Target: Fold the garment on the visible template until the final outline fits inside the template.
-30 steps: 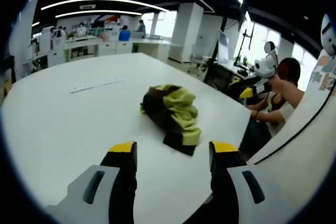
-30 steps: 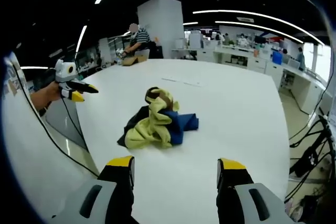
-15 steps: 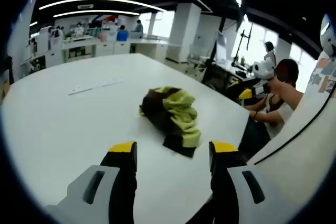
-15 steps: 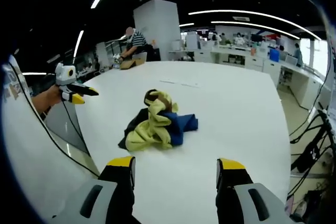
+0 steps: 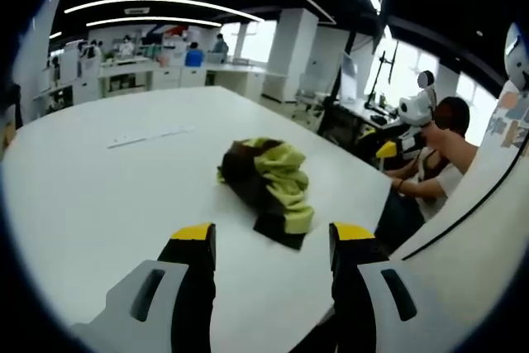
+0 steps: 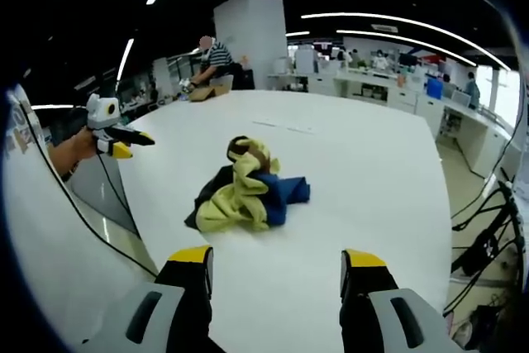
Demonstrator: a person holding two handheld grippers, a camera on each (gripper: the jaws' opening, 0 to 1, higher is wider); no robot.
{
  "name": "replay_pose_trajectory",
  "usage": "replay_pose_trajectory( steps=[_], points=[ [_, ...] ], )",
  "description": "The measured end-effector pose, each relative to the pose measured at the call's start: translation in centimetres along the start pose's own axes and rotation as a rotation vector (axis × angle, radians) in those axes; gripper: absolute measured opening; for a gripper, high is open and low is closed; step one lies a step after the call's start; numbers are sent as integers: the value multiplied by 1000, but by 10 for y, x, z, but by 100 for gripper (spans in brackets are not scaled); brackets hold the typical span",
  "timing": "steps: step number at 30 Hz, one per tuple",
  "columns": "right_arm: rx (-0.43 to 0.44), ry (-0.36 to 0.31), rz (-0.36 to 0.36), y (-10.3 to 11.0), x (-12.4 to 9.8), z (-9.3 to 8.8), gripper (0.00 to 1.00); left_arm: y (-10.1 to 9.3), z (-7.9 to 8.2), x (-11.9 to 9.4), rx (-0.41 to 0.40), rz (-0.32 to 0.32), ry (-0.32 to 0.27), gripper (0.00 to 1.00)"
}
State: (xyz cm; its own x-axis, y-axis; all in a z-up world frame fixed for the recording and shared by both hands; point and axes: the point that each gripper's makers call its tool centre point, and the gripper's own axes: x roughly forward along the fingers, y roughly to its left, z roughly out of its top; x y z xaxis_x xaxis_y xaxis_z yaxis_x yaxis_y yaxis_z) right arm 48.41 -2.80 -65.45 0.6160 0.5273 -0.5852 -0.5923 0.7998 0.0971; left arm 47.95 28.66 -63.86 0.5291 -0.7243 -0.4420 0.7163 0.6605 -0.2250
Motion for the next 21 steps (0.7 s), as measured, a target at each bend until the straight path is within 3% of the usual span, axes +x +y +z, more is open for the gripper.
replay_pose_trajectory(
  steps=[21],
  points=[
    [11, 5, 2, 3, 0, -5, 59, 1, -5, -6, -9, 8, 2, 52]
  ],
)
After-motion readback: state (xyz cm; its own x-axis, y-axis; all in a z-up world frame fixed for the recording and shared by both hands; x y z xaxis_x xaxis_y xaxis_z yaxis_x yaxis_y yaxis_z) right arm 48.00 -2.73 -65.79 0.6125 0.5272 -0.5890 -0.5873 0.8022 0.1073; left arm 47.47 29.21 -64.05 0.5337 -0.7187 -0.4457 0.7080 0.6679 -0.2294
